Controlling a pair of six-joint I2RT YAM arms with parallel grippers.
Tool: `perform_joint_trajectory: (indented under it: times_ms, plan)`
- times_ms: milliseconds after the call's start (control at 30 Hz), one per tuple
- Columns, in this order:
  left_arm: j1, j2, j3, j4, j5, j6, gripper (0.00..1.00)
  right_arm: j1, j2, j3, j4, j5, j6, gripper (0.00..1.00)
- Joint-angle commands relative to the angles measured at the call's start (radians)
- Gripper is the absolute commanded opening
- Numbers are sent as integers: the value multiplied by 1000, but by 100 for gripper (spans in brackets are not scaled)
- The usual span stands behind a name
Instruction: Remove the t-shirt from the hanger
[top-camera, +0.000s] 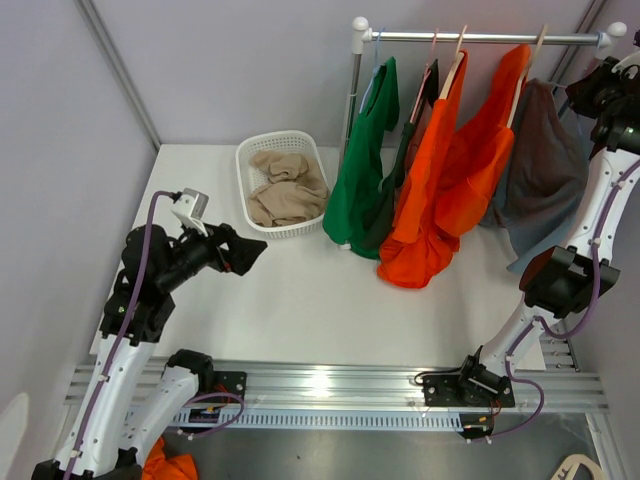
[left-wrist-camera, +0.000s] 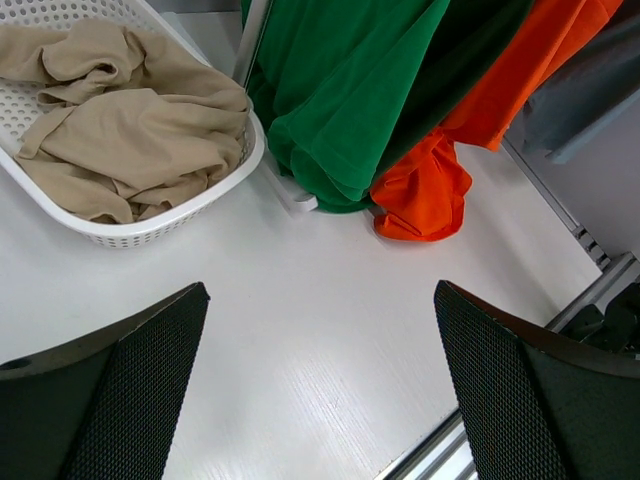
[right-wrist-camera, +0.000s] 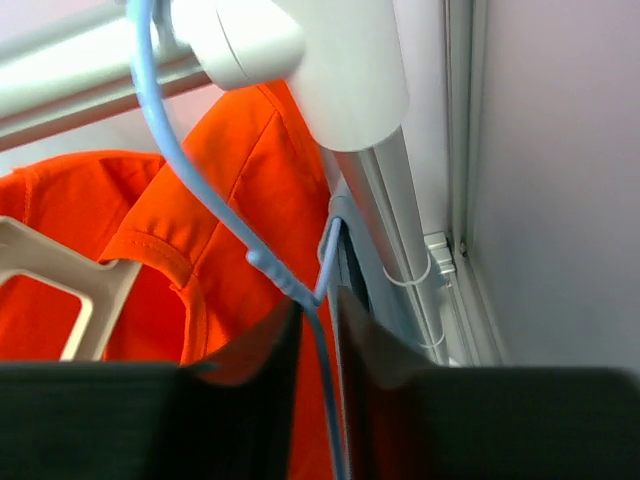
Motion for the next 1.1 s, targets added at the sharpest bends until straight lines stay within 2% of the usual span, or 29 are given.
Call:
perform_joint_trajectory:
  times_ms: [0,33,233,500,667,800,933,1033,1067]
  plan:
    - [-4,6,6,35,21,20,99,8,-2,10,95,37,-35,9]
    - [-4,6,4,35,27,20,99,10,-6,-7,105,48,-35,0]
    - [-4,3,3,44,52,21,99,16,1,2,129,45,-32,0]
    - [-4,-7,0,48,56,23,99,61,-2,102,131,91,-91,0]
    - [-4,-18,-2,51,64,23,100,77,-56,104,160,42,-120,0]
    - [-4,-21,-5,55,72,21,100,87,-92,101,134,77,-122,0]
    - [-4,-29,-8,64,78,18,100,87,-172,36,68,172,-90,0]
    - [-3,-46,-20,77,79,15,100,100,-325,-141,74,292,-58,0]
    - [-4,-50,-23,83,81,14,99,107,-376,-266,106,307,-58,0]
